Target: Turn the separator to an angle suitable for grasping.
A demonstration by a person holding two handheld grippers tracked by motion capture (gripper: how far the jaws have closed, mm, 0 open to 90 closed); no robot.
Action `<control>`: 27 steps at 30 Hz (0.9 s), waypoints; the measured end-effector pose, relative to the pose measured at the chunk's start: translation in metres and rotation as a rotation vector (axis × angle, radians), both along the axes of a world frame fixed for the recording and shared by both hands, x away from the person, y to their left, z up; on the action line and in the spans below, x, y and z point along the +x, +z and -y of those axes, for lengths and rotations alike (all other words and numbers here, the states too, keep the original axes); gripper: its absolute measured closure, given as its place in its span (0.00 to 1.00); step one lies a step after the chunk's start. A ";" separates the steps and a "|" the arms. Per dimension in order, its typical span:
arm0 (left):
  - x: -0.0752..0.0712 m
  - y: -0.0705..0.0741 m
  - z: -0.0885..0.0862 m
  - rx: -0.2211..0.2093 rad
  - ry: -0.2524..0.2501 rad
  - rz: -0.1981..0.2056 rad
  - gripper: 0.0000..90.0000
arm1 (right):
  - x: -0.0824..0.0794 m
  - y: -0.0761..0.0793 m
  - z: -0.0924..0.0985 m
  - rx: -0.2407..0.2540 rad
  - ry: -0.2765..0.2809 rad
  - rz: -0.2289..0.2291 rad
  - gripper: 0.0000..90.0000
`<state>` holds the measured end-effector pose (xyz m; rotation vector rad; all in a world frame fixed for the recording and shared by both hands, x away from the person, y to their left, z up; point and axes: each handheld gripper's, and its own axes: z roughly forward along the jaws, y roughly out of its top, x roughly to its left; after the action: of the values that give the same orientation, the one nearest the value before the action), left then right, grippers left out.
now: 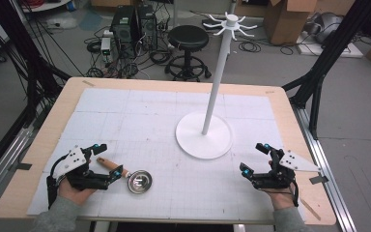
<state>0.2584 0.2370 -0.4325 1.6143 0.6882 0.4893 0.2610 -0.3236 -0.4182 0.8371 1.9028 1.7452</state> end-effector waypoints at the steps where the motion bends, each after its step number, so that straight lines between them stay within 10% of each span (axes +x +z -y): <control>1: 0.000 0.000 0.000 0.000 0.001 0.000 0.02 | 0.000 0.000 0.000 -0.001 -0.001 -0.002 0.02; 16: 0.002 -0.002 0.003 0.059 -0.017 -0.037 0.02 | 0.001 -0.002 0.001 -0.016 -0.009 -0.014 0.02; 27: 0.000 0.002 -0.001 0.100 -0.013 -0.035 0.57 | 0.000 -0.004 0.002 -0.020 -0.015 -0.027 0.02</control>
<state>0.2584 0.2382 -0.4310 1.7238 0.6880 0.4942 0.2610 -0.3258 -0.4220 0.8697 1.9231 1.7115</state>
